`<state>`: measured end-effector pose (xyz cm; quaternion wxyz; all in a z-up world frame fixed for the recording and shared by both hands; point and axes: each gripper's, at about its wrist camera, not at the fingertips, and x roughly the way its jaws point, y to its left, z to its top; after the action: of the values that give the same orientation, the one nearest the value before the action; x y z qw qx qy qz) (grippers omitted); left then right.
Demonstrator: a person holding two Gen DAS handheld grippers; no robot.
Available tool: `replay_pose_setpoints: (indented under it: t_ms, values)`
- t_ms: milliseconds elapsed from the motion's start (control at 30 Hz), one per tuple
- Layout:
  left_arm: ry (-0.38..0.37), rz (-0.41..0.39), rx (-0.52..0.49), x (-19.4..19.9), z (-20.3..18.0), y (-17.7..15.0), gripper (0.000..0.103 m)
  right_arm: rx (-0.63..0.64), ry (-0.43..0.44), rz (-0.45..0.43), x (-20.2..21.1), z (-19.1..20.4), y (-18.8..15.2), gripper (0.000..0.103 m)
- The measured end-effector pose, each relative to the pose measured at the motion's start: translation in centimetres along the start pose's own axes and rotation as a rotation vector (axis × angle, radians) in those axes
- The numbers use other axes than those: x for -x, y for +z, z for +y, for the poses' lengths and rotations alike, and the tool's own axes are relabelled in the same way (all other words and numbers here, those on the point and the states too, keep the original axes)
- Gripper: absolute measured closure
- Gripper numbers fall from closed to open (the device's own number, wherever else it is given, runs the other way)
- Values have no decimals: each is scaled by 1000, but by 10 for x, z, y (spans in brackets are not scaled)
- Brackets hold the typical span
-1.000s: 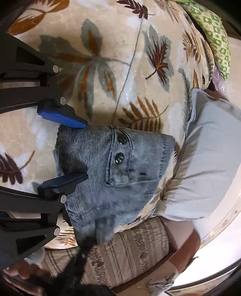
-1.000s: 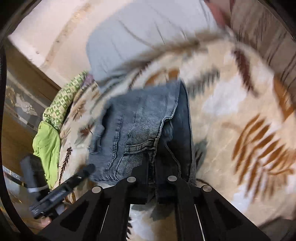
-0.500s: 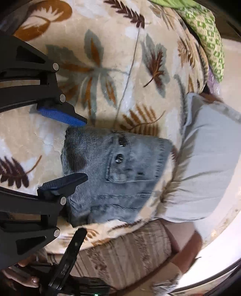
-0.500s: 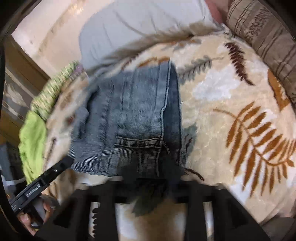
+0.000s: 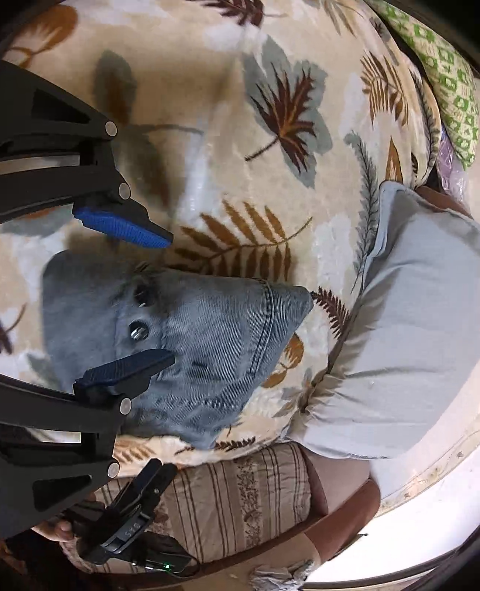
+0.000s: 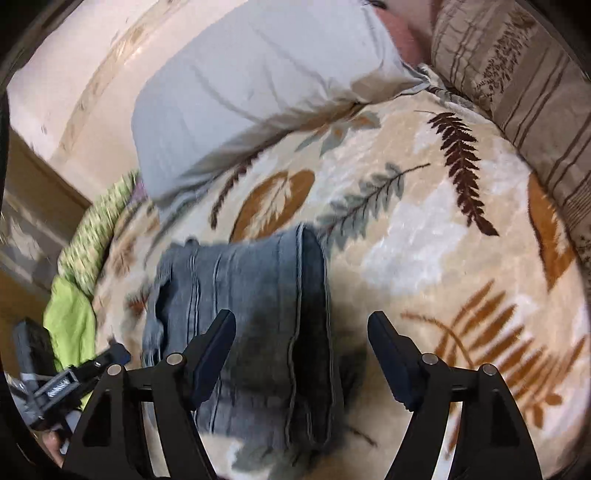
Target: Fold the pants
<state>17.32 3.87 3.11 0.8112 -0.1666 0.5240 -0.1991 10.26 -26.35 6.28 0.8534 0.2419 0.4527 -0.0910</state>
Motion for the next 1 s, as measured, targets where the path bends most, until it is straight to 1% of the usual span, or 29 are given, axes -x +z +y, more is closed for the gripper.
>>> replay_pose_setpoints:
  t_ms: [33, 100, 167, 267, 333, 367, 433, 500, 533, 600, 633, 667, 700, 767, 800, 867, 1000]
  values:
    - [0, 3, -1, -7, 2, -1, 47, -10, 0, 3, -3, -4, -1, 28]
    - [-28, 15, 9, -21, 8, -9, 47, -51, 25, 52, -16, -20, -6, 28]
    - [-46, 9, 49, -29, 11, -9, 49, -63, 45, 85, -22, -25, -3, 34]
    - [-79, -8, 35, -32, 7, -1, 49, -56, 107, 84, -23, -21, 3, 35]
    - [-126, 6, 65, -41, 11, 1, 49, -35, 138, 98, -26, -14, 1, 35]
    - [-126, 22, 84, -47, 15, 1, 50, -27, 138, 116, -30, -11, 0, 35]
    - [-107, 67, 106, -64, 22, 1, 51, -16, 82, 171, -45, -9, -5, 35]
    - [-116, 81, 145, -73, 28, 0, 53, -39, 87, 222, -58, -12, -11, 35]
    - [-128, 80, 158, -75, 30, 0, 53, -50, 98, 231, -61, -13, -13, 35]
    - [-131, 69, 158, -79, 30, 0, 57, -27, 95, 224, -61, -9, -15, 40]
    - [-123, 63, 150, -80, 29, -1, 59, -24, 107, 226, -62, -7, -16, 52]
    - [-114, 57, 140, -81, 28, -3, 64, -27, 115, 229, -62, -7, -18, 60]
    - [-111, 48, 134, -82, 27, -6, 70, -20, 102, 223, -63, -5, -20, 61]
    - [-135, 25, 134, -78, 25, -13, 78, 3, 80, 203, -60, 0, -26, 74]
    - [-143, 13, 125, -69, 21, -19, 80, 29, 66, 189, -56, 4, -28, 77]
    - [-135, -10, 99, -55, 16, -28, 82, 73, 47, 152, -45, 15, -34, 83]
    - [-148, -38, 117, -21, 20, -57, 83, 98, 75, 108, -16, 27, -53, 84]
